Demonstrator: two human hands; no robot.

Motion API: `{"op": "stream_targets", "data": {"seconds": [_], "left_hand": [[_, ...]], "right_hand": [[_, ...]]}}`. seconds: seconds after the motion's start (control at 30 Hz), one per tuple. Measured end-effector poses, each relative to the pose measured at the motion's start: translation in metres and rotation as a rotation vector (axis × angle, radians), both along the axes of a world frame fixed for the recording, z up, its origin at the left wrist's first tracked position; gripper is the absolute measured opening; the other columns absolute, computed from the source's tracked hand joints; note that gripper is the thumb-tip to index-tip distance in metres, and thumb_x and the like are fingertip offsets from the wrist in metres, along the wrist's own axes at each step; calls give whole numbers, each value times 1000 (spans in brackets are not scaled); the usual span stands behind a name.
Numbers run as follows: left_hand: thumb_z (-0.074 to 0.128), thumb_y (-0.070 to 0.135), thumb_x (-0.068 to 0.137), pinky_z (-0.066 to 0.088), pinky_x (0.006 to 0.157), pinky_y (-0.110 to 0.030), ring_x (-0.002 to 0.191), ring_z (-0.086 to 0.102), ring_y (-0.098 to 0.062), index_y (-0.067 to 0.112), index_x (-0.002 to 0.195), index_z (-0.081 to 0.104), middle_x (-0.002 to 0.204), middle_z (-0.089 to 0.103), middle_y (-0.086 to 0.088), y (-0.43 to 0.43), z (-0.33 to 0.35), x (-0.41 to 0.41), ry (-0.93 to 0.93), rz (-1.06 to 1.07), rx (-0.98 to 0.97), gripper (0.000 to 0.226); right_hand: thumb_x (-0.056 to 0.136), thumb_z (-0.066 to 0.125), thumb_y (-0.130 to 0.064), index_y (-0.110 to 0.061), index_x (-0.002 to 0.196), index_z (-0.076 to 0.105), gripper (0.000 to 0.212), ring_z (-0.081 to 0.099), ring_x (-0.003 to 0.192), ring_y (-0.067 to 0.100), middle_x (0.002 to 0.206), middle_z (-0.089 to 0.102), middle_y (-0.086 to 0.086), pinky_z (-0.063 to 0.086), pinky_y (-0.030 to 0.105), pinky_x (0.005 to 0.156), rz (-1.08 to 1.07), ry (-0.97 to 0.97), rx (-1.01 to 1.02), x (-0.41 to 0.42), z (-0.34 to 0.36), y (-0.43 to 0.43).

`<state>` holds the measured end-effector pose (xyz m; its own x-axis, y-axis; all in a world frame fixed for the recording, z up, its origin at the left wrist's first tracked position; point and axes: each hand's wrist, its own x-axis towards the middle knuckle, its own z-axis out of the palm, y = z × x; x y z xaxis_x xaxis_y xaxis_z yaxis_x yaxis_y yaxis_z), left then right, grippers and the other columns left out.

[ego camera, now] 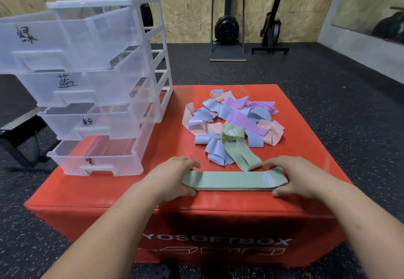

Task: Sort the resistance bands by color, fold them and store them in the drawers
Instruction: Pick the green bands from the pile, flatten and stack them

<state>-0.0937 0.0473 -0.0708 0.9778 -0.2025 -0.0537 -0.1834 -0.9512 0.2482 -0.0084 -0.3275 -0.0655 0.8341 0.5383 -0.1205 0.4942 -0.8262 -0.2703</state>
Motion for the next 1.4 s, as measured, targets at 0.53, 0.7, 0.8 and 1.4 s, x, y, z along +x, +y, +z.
{"op": "stream_targets", "data": {"seconds": [0.53,0.7,0.8,1.4], "left_hand": [[66,38,96,51,92,-39,118,53,-22,35,140,59,127,60,5,-49,6,68,-331,127,-224,45],[66,36,95,50,97,-45,122,50,-31,39,149,50,128,59,-2,-60,-3,100,-342,149,-172,56],[59,40,99,47,96,-44,114,49,-31,40,154,44,126,62,0,-65,-9,113,-282,118,-78,57],[65,39,91,56,79,-36,85,68,-6,35,93,78,88,75,19,-73,8,115,-418,350,-488,14]], "right_hand": [[96,61,-51,-47,148,45,55,55,129,20,136,61,-4,47,38,100,-169,-52,117,59,-7,75],[99,56,-41,-44,144,50,46,59,109,22,117,57,0,50,36,87,-256,-84,65,76,-17,98],[94,61,-39,-45,132,60,39,62,102,21,111,62,-5,53,36,82,-283,-101,56,83,-19,101],[73,91,-43,-30,86,77,23,67,75,-4,78,70,-20,52,19,76,-480,-258,652,67,9,111]]}}
